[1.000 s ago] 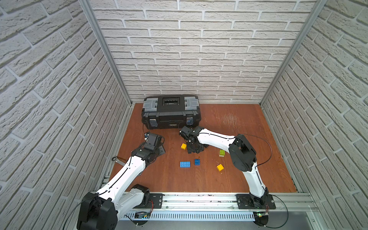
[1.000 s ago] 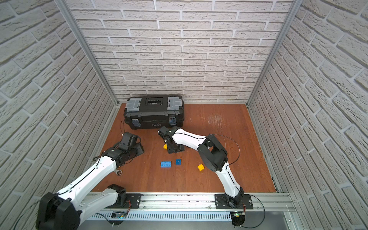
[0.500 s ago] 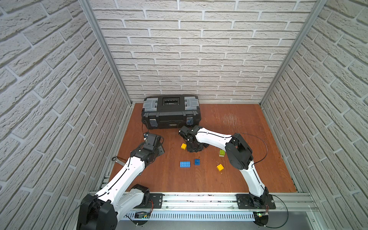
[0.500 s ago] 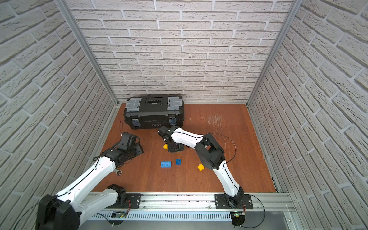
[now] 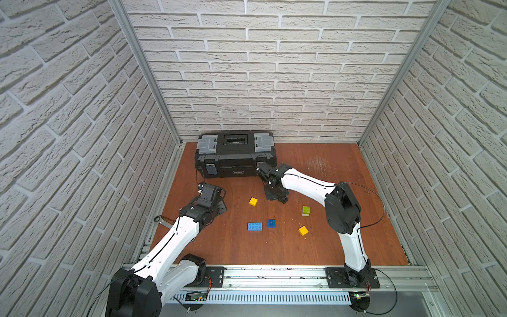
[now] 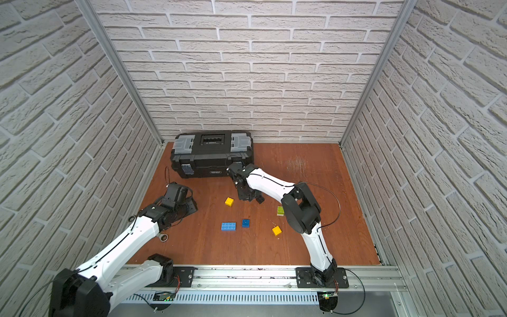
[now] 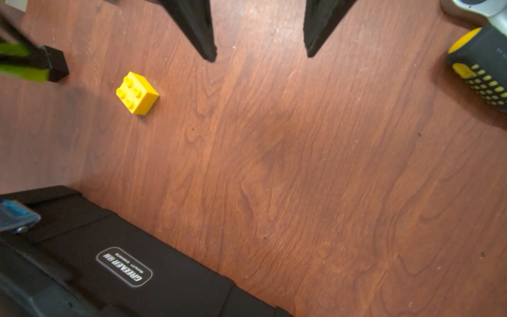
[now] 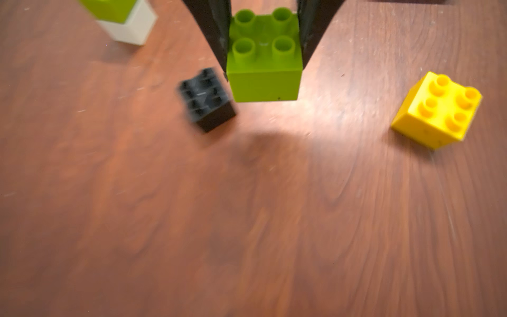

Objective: Assemble the number 4 with lego
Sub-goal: Pick up the lego brick from the center of the board, then adjust the lego brick at the center of the board, then assemble the lego brick with the lego brick.

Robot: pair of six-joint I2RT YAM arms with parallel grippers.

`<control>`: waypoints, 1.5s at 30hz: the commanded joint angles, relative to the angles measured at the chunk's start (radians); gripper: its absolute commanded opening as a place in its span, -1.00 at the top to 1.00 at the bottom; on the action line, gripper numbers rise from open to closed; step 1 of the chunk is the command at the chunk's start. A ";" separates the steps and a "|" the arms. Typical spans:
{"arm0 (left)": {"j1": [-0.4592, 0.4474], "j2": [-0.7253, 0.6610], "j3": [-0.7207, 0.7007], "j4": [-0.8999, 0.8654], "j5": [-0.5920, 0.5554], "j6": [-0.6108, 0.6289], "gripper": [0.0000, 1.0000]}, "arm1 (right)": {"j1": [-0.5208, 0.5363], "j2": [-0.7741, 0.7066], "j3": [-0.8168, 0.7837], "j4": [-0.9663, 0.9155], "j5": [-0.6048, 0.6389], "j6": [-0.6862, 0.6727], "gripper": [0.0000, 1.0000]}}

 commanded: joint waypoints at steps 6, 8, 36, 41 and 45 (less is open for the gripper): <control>-0.010 0.047 -0.003 0.028 -0.010 0.006 -0.05 | -0.137 0.023 -0.031 0.016 0.009 -0.118 0.95; -0.015 0.048 -0.005 0.031 -0.007 0.000 -0.05 | -0.140 0.028 -0.052 0.026 0.013 -0.127 0.95; -0.028 0.119 0.033 0.037 0.008 0.002 -0.04 | -0.024 -0.127 -0.163 0.045 -0.099 -0.072 0.95; -0.029 0.133 0.037 0.034 0.015 0.008 -0.04 | -0.024 -0.057 -0.148 0.043 -0.104 -0.072 0.95; -0.030 0.142 0.043 0.033 0.018 0.011 -0.03 | -0.028 -0.051 -0.164 0.044 -0.093 -0.075 0.95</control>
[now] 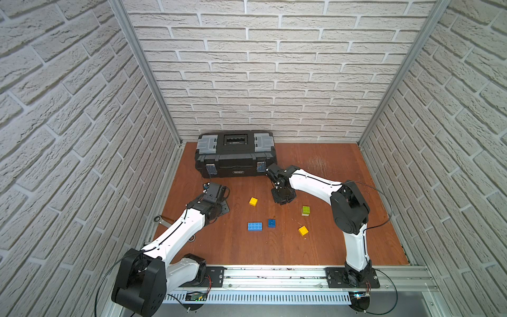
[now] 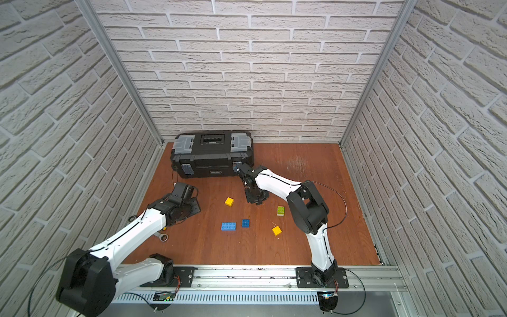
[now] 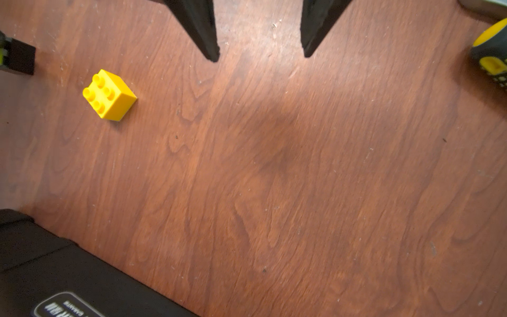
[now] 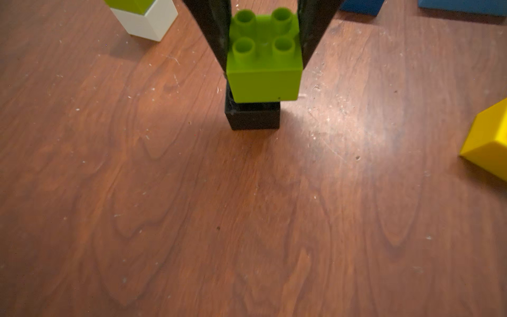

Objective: Assemble the number 4 with lego
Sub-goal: Assemble the lego brick with the lego brick.

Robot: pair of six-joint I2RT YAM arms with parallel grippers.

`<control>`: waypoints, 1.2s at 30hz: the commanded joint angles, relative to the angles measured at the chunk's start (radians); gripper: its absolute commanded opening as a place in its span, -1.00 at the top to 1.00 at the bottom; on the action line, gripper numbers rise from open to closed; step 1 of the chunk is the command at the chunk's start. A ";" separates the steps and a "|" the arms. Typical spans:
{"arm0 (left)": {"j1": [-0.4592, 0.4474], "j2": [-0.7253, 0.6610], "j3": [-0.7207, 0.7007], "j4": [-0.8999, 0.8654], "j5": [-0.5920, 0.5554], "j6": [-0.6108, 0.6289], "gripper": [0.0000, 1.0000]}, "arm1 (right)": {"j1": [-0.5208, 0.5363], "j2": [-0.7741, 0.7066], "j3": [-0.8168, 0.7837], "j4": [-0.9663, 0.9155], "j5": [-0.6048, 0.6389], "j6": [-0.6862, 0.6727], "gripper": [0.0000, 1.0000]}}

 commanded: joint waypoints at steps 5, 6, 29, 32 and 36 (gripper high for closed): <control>-0.006 0.013 0.031 0.014 0.010 0.012 -0.03 | -0.010 -0.025 -0.033 0.007 0.011 -0.009 0.95; -0.006 0.012 0.030 0.013 0.008 0.012 -0.02 | -0.011 -0.026 -0.036 0.009 0.011 -0.012 0.95; -0.004 -0.004 0.034 0.002 0.006 0.001 -0.03 | -0.067 0.190 -0.088 -0.004 -0.125 -0.031 0.95; -0.005 -0.004 0.049 -0.003 0.012 0.001 -0.03 | -0.075 0.269 -0.047 -0.045 -0.122 -0.021 0.95; -0.005 -0.008 0.058 -0.008 0.015 -0.002 -0.03 | -0.081 0.335 -0.020 -0.048 -0.146 -0.025 0.95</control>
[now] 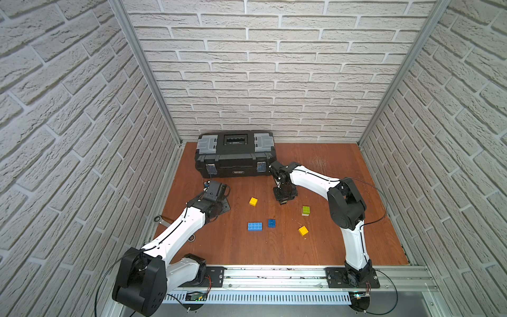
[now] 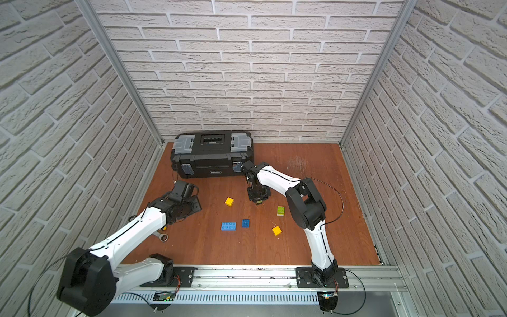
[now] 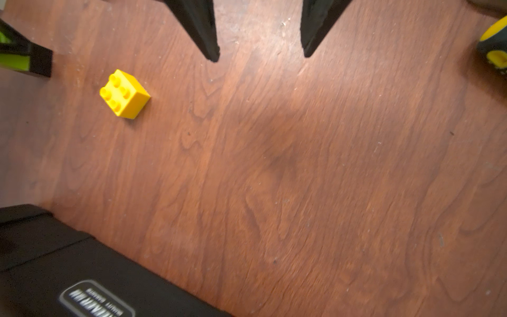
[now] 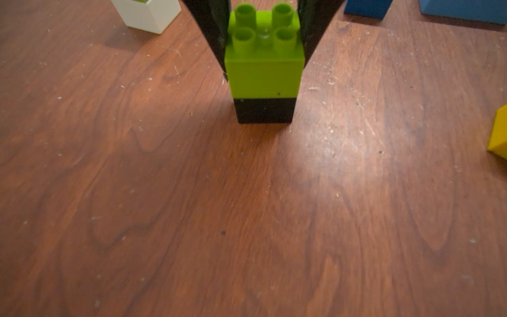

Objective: Assemble the number 4 with lego
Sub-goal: Assemble the lego brick with the lego brick.

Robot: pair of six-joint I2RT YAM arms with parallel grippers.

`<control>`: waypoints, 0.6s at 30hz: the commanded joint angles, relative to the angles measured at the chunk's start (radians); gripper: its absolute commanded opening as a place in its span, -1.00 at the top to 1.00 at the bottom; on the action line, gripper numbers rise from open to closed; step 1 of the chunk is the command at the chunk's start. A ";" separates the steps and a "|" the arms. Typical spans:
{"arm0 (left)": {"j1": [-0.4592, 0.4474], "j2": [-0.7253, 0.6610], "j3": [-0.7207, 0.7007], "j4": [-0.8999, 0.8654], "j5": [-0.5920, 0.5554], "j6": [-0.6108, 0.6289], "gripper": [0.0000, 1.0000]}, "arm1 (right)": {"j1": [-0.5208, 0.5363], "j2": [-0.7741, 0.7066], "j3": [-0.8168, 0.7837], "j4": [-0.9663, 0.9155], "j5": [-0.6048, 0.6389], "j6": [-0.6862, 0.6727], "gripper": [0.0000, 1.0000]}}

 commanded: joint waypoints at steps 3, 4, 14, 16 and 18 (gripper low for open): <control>-0.004 -0.016 0.018 -0.007 0.005 -0.001 -0.02 | -0.018 0.295 -0.071 0.014 -0.015 0.013 0.95; -0.004 -0.019 0.018 -0.007 0.006 -0.001 -0.03 | -0.017 0.303 -0.072 0.013 -0.001 0.015 0.95; -0.004 -0.006 0.010 0.007 0.023 -0.009 -0.02 | 0.004 0.099 -0.105 0.034 0.055 0.017 0.49; -0.003 -0.006 0.021 0.007 0.029 -0.009 -0.03 | 0.011 0.064 -0.060 0.002 0.065 0.015 0.31; -0.003 -0.008 0.034 0.003 0.028 -0.009 -0.03 | 0.018 0.031 -0.019 -0.023 0.067 0.012 0.17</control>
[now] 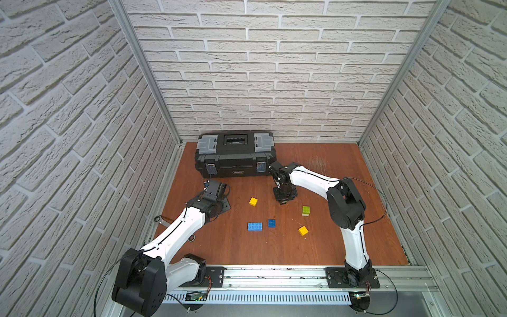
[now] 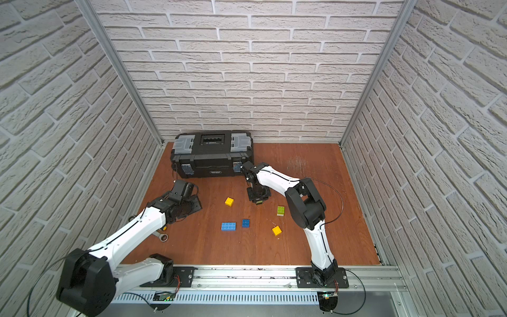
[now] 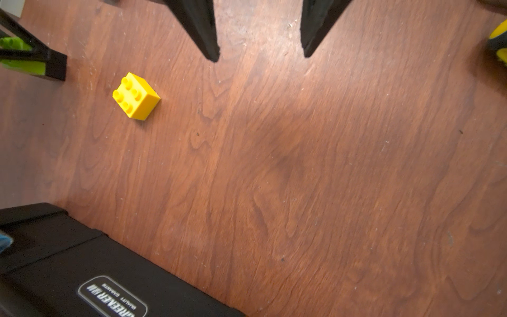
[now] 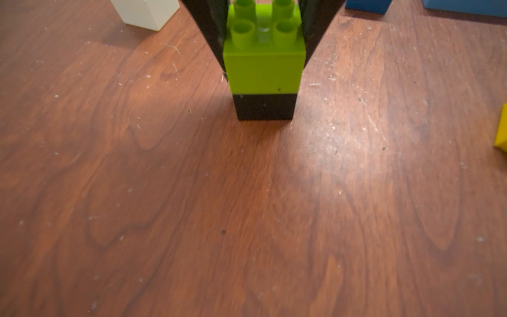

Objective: Assemble the number 4 with lego
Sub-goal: Assemble the lego brick with the lego brick, then move the lego brick at the center of the board.

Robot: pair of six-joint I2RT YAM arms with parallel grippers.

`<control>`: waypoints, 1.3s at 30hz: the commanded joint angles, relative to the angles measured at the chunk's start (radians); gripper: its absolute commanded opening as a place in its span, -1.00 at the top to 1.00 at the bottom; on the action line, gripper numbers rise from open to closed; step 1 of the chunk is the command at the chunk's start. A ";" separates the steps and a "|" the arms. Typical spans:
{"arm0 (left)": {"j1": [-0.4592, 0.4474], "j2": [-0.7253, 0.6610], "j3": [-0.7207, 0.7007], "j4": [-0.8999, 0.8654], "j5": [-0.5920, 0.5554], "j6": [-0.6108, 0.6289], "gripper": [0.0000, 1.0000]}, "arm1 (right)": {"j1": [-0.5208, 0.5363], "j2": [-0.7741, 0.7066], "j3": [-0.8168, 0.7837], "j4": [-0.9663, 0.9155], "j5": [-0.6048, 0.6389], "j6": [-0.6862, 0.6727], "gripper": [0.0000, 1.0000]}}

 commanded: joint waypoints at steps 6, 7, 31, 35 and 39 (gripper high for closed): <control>-0.001 -0.015 0.050 -0.012 0.007 -0.001 -0.03 | 0.040 -0.011 0.058 -0.081 -0.010 -0.025 -0.29; -0.001 -0.020 0.050 -0.015 0.010 0.000 -0.03 | 0.048 -0.020 0.062 -0.092 -0.001 -0.025 -0.31; -0.001 0.013 0.027 0.013 0.020 0.001 -0.02 | 0.070 -0.528 -0.717 0.168 -0.045 0.036 -0.35; -0.001 0.011 0.023 0.011 0.014 0.000 -0.03 | 0.075 -0.510 -0.743 0.205 -0.056 0.030 -0.23; 0.000 0.017 0.021 0.015 0.011 -0.003 -0.03 | 0.081 -0.496 -0.752 0.229 -0.054 0.032 -0.14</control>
